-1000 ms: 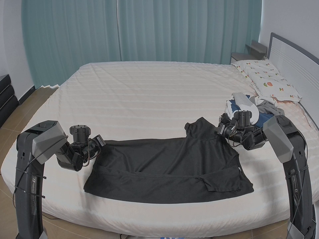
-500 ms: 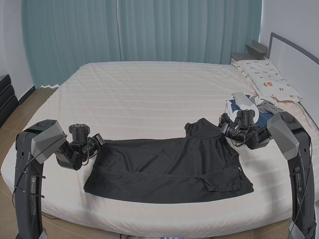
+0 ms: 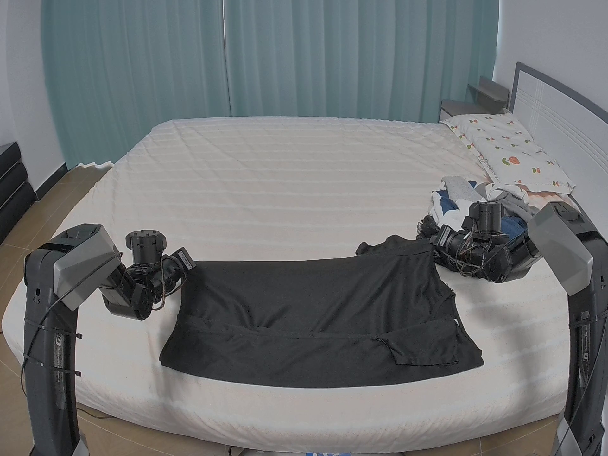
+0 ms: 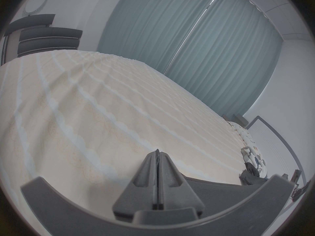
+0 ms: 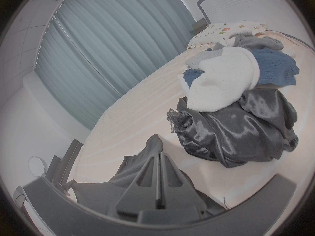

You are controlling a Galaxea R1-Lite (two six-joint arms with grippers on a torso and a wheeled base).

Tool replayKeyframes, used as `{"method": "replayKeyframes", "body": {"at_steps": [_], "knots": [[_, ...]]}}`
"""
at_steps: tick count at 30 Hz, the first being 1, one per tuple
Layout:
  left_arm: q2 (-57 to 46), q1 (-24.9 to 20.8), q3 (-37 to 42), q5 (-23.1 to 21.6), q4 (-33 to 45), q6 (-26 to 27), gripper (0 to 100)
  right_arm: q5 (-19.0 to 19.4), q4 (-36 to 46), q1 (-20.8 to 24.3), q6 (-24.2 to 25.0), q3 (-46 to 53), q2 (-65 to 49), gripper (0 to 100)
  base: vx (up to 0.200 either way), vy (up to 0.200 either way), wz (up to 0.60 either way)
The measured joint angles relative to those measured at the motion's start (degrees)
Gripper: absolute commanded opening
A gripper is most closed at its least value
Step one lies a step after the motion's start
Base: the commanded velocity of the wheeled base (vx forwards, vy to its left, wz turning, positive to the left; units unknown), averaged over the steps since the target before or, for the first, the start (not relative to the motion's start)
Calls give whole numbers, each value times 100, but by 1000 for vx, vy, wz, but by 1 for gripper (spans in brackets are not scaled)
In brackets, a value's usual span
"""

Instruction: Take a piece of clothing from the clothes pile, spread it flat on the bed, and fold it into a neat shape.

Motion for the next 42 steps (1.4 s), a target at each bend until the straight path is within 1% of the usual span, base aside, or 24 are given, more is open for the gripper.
{"method": "replayKeyframes", "body": {"at_steps": [4,8,15,27,33,42], "knots": [[-66,7,29,0,0,2,0,98,-455,-33,29,496,-215,0,0,0,0],[-129,27,88,-6,-41,24,0,224,-725,-96,73,922,-446,0,0,0,0],[-212,30,390,-93,-699,61,0,344,-1103,-189,268,1428,-786,0,0,0,0],[-304,27,611,-115,-785,197,0,402,-1424,-306,321,1998,-984,0,0,0,0],[-330,30,656,-112,-833,208,0,451,-1429,-284,323,2068,-984,0,0,0,0],[-201,29,357,-52,-1053,219,0,399,-1430,-221,323,1525,-610,0,0,0,0]]}}
